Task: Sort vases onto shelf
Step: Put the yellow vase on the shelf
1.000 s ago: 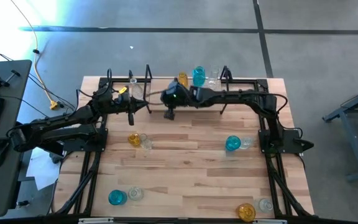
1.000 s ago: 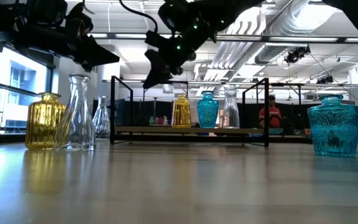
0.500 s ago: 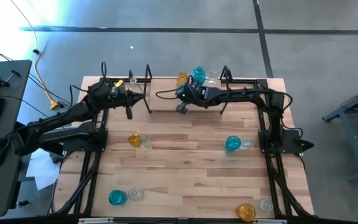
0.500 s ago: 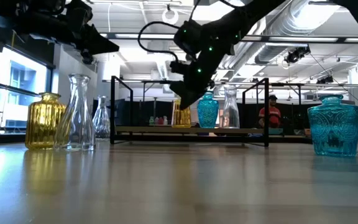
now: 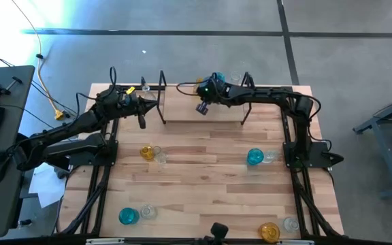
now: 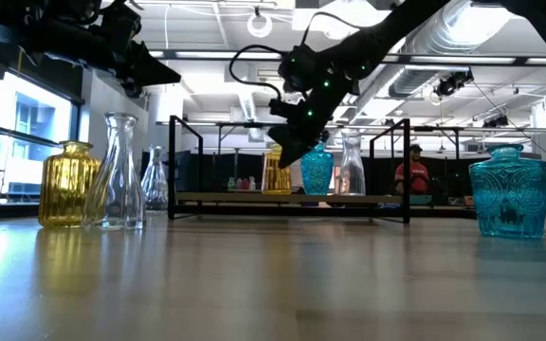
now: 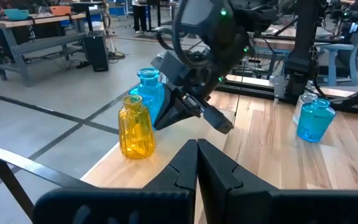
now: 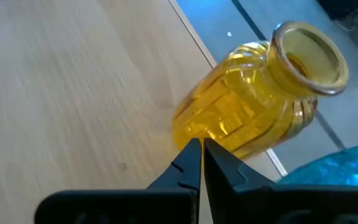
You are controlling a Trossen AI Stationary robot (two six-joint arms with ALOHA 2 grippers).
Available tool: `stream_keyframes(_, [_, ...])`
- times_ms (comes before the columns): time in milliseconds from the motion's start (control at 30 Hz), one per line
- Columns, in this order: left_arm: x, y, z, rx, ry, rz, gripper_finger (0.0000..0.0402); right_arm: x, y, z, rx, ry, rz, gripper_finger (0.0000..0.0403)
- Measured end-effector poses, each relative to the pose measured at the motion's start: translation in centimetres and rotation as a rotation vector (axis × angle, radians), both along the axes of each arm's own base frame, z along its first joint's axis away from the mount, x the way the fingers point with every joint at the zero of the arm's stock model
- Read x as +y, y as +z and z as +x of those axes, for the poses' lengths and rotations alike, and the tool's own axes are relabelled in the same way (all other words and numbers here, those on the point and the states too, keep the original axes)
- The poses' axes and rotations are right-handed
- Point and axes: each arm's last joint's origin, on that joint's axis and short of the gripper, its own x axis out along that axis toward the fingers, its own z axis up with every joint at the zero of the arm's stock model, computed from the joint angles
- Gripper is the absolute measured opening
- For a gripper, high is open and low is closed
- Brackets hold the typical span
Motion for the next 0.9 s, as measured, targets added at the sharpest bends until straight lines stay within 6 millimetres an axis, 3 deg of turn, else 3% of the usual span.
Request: stream_keyframes(900, [0.0,-0.1,0.0,0.001,0.003,-0.003,0.0000,-1.3,0.4,-0.2,-0.063,-0.010,-0.017,0.0000])
